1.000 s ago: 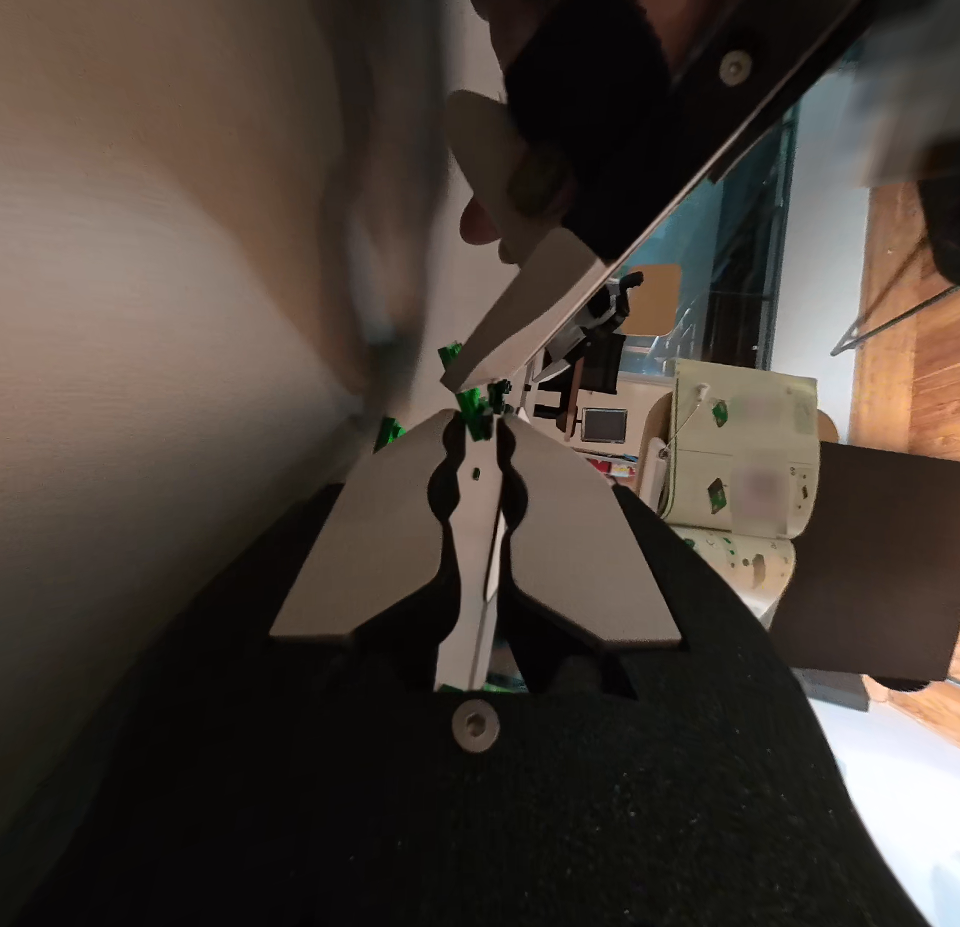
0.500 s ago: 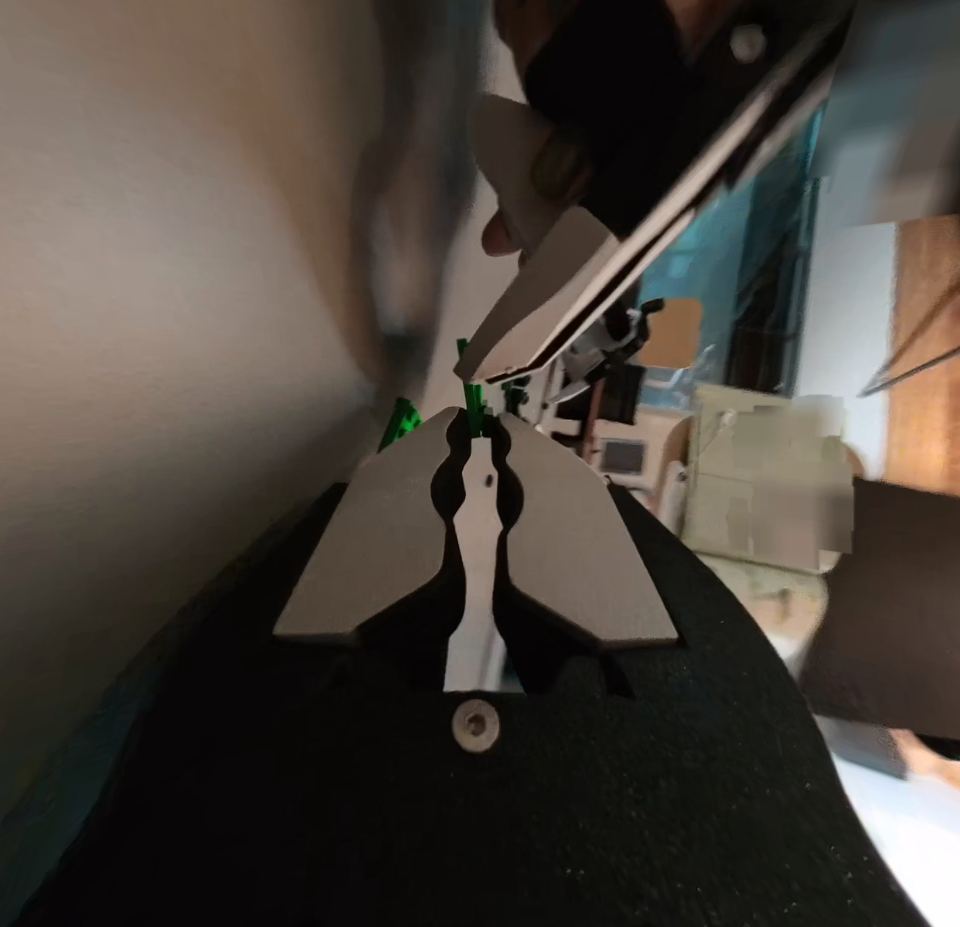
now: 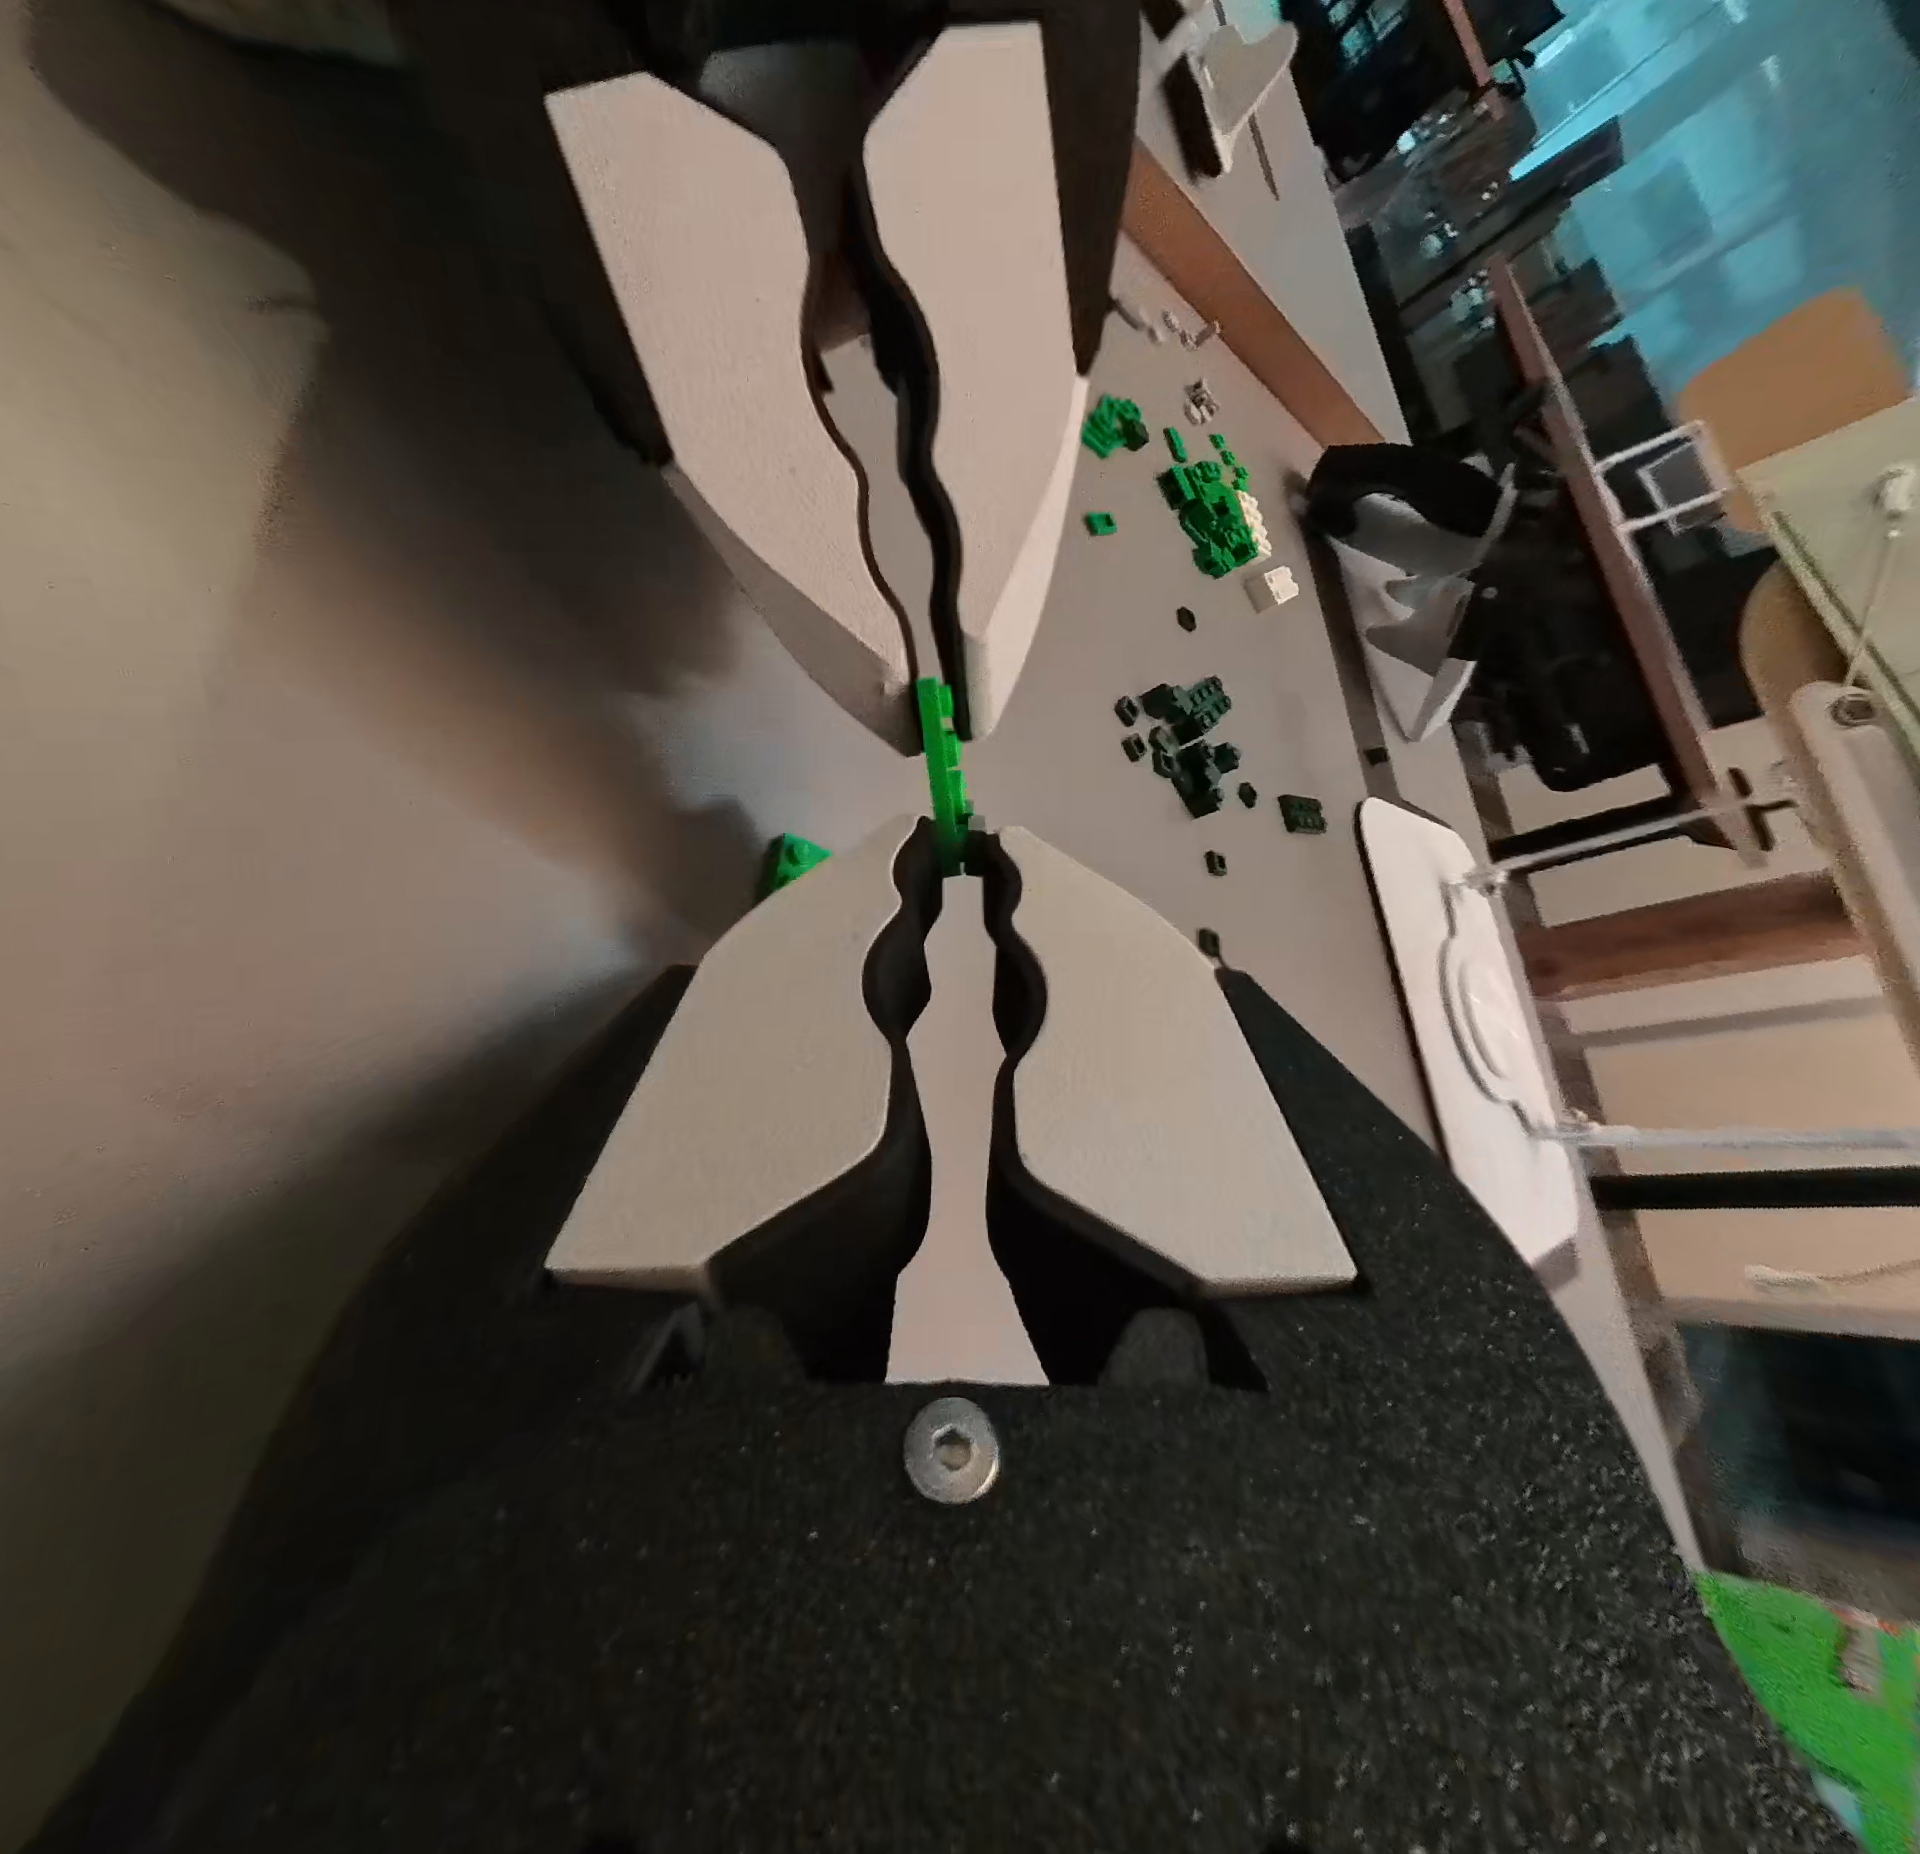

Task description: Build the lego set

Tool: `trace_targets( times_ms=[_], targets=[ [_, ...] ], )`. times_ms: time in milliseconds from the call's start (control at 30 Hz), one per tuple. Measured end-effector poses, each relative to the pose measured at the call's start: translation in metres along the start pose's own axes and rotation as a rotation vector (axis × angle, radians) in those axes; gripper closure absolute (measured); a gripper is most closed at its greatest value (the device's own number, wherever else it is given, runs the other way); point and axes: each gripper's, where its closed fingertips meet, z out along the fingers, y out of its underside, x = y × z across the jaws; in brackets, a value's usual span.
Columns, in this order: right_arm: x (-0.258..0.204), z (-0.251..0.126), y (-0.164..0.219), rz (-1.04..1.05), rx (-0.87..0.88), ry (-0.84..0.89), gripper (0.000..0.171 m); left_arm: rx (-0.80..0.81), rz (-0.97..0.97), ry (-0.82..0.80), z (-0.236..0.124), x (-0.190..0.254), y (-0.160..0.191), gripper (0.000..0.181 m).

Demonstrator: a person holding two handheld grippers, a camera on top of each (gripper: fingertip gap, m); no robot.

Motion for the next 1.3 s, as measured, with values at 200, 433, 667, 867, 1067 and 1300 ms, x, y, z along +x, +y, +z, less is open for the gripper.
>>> trace_targets(
  times_ms=[200, 433, 667, 867, 1067, 1300],
  targets=[
    [-0.007, -0.002, -0.001, -0.060, -0.008, -0.068, 0.164, 0.003, 0.058, 0.047, -0.001, 0.008, -0.001, 0.176],
    [-0.011, -0.003, -0.001, -0.160, -0.042, -0.103, 0.165, 0.005, 0.026, 0.083, -0.001, 0.012, -0.001, 0.176],
    [0.007, 0.001, 0.001, -0.315, -0.109, 0.091, 0.165, -0.007, -0.201, 0.044, 0.003, 0.002, 0.002, 0.158],
    [0.019, -0.003, -0.011, -0.544, -0.112, 0.312, 0.165, 0.036, -0.537, 0.092, 0.002, -0.010, 0.004, 0.139],
    [0.026, -0.005, -0.017, -0.682, -0.139, 0.417, 0.165, 0.066, -0.600, 0.105, 0.000, -0.013, 0.001, 0.146],
    [0.031, -0.007, -0.022, -0.633, -0.093, 0.455, 0.165, 0.096, -0.524, 0.057, -0.003, -0.018, -0.002, 0.147]
  ],
)
